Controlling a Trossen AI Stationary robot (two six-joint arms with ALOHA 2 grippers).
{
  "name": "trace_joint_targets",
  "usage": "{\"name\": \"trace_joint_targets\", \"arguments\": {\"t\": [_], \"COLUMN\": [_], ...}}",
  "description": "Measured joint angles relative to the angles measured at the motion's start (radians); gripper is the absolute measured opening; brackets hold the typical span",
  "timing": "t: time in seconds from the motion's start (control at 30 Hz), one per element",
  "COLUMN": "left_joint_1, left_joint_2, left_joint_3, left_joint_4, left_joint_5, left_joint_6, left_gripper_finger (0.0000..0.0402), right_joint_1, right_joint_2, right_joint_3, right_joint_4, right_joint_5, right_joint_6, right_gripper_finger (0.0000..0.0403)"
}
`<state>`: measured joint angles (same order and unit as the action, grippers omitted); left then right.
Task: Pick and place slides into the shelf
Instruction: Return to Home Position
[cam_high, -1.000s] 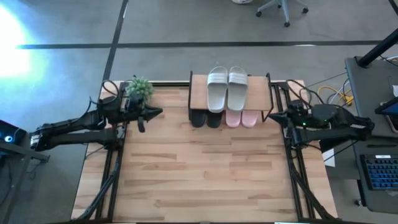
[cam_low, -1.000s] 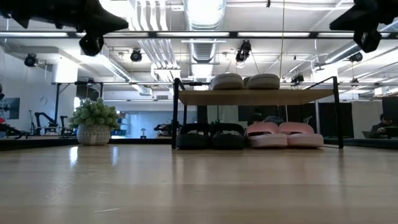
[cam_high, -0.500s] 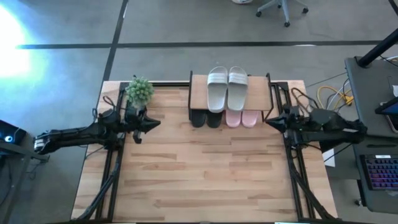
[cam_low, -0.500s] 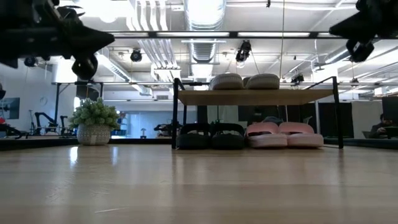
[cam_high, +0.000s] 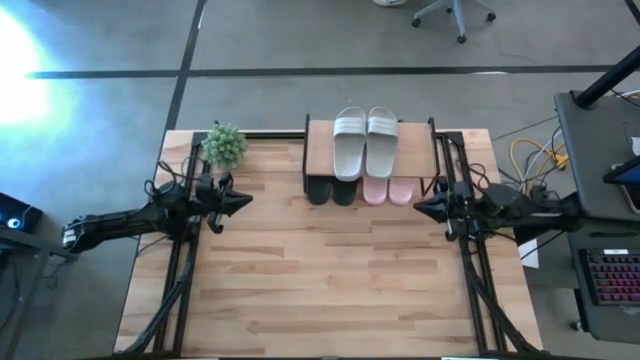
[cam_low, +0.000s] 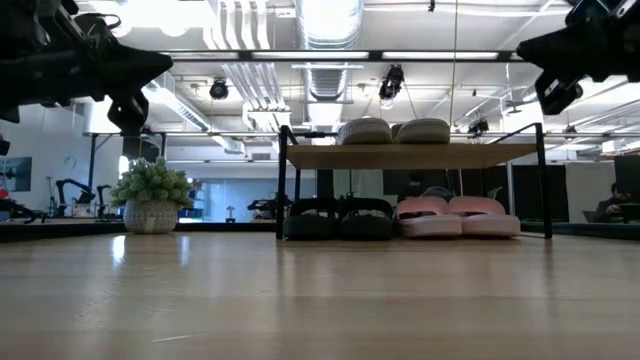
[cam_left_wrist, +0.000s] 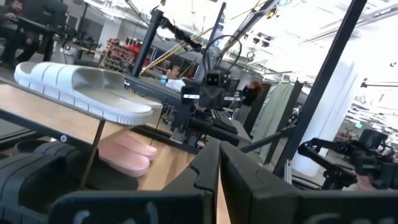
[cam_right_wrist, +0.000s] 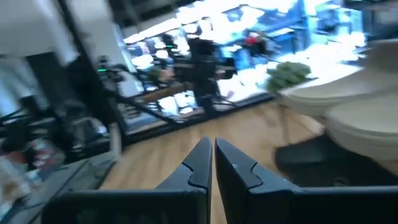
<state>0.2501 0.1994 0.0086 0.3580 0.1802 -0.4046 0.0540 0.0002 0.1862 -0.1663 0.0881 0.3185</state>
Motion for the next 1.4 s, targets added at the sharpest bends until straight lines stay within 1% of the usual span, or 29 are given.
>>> {"name": "trace_joint_targets", "arguments": {"t": [0.13,0.23,0.3,0.37,0.43,0.57,0.97,1.4], "left_joint_1": [0.000,0.000,0.000,0.000,0.000,0.000,0.000,0.000], "left_joint_2": [0.005,0.008,0.010,0.009,0.009,0.009,0.036,0.036], "left_joint_3": [0.000,-0.001,-0.001,-0.001,-0.001,-0.002,-0.003,-0.003], "left_joint_4": [-0.013,-0.031,-0.035,-0.038,-0.039,-0.112,-0.123,-0.122], "left_joint_5": [0.000,0.002,0.004,0.005,0.005,0.005,0.006,0.006], "left_joint_6": [0.001,-0.006,-0.006,-0.007,-0.006,-0.002,-0.004,-0.004], "left_gripper_finger": [0.0000,0.0000,0.0000,0.0000,0.0000,0.0000,0.0000,0.0000], "right_joint_1": [0.000,0.000,-0.001,-0.001,-0.002,-0.002,-0.002,-0.002], "right_joint_2": [0.002,0.000,0.000,0.006,0.008,0.007,0.008,0.008], "right_joint_3": [-0.096,-0.153,-0.178,-0.177,-0.177,-0.177,-0.176,-0.176], "right_joint_4": [0.159,0.207,0.200,0.178,0.182,0.184,0.183,0.182], "right_joint_5": [-0.096,-0.106,-0.085,-0.045,-0.031,-0.010,-0.009,-0.009], "right_joint_6": [-0.032,-0.023,0.012,0.037,0.014,-0.006,-0.005,-0.005], "right_gripper_finger": [0.0013,0.0013,0.0013,0.0013,0.0013,0.0013,0.0013,0.0013]}}
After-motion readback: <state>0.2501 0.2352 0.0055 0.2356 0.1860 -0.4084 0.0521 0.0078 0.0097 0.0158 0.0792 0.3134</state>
